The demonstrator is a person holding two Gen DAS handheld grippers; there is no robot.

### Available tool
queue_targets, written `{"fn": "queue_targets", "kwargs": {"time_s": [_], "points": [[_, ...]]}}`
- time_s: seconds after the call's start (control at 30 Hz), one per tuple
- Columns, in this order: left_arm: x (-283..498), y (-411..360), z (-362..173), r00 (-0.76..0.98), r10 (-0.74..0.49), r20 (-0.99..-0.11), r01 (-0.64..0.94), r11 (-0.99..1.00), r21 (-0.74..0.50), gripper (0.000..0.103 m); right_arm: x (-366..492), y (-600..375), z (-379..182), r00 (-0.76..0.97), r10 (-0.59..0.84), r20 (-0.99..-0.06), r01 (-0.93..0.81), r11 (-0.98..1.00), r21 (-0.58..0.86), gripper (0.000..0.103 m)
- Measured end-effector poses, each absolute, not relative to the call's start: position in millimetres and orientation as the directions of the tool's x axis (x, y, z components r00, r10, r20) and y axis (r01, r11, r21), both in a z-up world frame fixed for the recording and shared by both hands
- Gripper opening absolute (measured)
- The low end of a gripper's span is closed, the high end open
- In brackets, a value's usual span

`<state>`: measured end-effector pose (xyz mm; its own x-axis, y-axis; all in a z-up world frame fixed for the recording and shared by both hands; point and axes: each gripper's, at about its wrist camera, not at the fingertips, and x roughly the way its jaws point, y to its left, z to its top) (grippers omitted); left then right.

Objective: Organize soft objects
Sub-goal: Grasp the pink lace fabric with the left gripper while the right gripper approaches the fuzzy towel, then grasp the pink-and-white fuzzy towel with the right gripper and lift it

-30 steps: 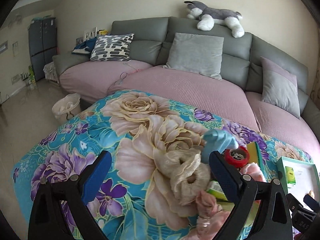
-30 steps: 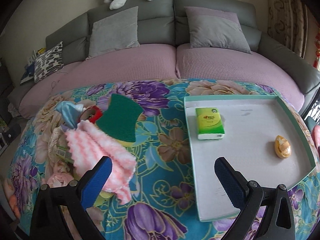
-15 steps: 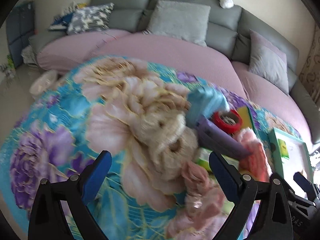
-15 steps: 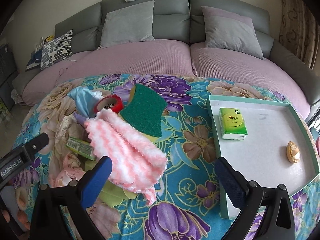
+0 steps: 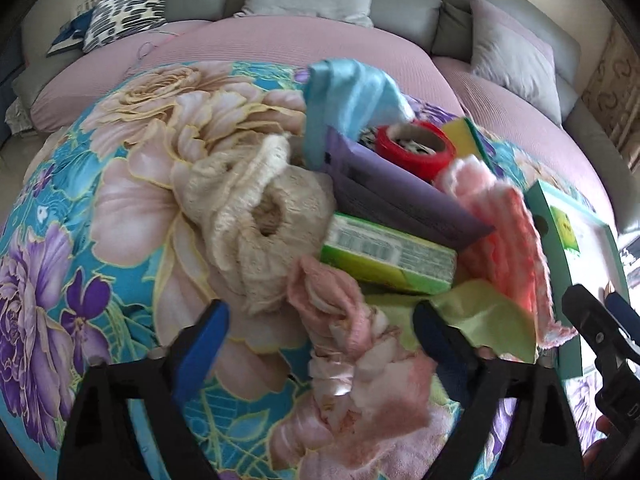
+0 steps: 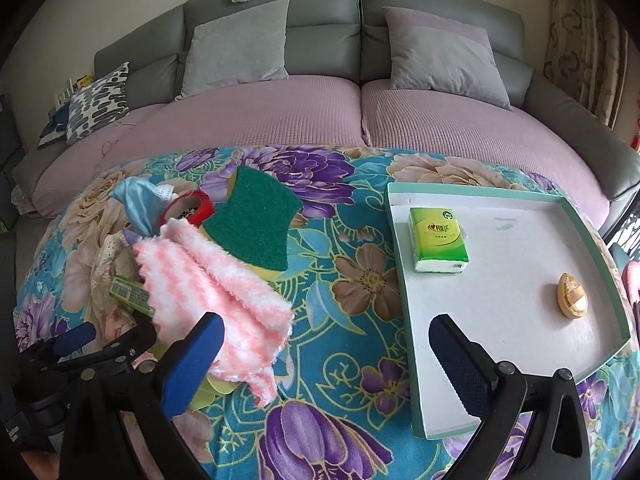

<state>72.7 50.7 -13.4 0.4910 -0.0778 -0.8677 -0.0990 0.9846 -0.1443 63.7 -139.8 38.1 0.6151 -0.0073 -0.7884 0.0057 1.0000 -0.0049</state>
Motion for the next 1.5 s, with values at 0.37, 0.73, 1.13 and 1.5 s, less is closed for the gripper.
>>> {"fn": "queue_targets", "kwargs": {"time_s": [0.37,0.73,1.13,1.5], "points": [[70.0,45.9,-9.2,0.497,-0.133,-0.858,-0.049,0.982,-0.181,0.027,64.2,-139.8,37.5,0.613,-0.004,-0.79,0.006,1.0,-0.001,0.103],[62.4,68.5,23.7,0.598,-0.099,-0.795,-0.094,0.977,-0.193,0.024,61.1,-120.0,42.1,0.656,0.151,-0.739,-0.109,0.989,0.105,0.103],[68.2,77.1,15.4,0.58,-0.104,-0.808,-0.114,0.972,-0.207,0.024,75.6,-100.8,17.1,0.66,0.179,-0.73,-0.163,0.982,0.093,0.095],[76.5,70.9,9.4,0.564,-0.118,-0.818,-0.096,0.974,-0.206,0.024,88.3,-101.0,2.0,0.624,0.199,-0.756,-0.18,0.978,0.109,0.055]]}}
